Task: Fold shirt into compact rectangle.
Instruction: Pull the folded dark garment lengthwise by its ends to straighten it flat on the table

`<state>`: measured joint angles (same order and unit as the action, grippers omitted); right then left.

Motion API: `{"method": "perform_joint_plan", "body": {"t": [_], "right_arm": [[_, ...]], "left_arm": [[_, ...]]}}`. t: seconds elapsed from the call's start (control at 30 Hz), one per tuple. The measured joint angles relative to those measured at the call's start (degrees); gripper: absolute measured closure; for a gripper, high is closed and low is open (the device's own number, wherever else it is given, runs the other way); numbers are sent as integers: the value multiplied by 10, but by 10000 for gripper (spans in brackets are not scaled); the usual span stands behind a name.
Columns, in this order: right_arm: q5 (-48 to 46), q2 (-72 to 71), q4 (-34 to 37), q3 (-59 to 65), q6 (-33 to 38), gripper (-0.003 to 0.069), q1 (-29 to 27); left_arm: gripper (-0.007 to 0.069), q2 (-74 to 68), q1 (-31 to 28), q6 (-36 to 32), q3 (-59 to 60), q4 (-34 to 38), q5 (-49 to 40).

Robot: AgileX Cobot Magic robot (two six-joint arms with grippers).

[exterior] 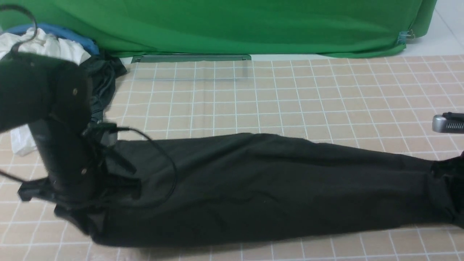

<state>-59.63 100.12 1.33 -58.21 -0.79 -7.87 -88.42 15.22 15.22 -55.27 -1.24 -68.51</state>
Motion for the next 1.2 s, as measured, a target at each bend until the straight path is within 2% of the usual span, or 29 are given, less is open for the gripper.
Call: {"method": "perform_joint_plan", "body": {"t": [0.27, 0.63, 0.77, 0.8, 0.83, 1.03, 1.2], "right_arm": [[71, -47, -41, 115, -31, 581, 4], [93, -53, -44, 125, -36, 581, 6], [93, -53, -44, 125, -38, 581, 6], [93, -53, -44, 125, -38, 581, 6], [93, -53, -45, 125, -38, 581, 6], [94, -53, -45, 125, -38, 574, 6], [97, -53, -45, 126, -38, 567, 6]], "left_arm": [[532, 46, -2, 17, 124, 0, 34], [519, 48, -2, 42, 148, 2, 55], [404, 48, -2, 66, 145, -2, 27], [396, 48, -2, 67, 144, -4, 24], [342, 48, -2, 77, 132, -15, 4], [138, 49, -3, 98, 45, -60, -6], [67, 49, -3, 122, 11, -88, 35]]}}
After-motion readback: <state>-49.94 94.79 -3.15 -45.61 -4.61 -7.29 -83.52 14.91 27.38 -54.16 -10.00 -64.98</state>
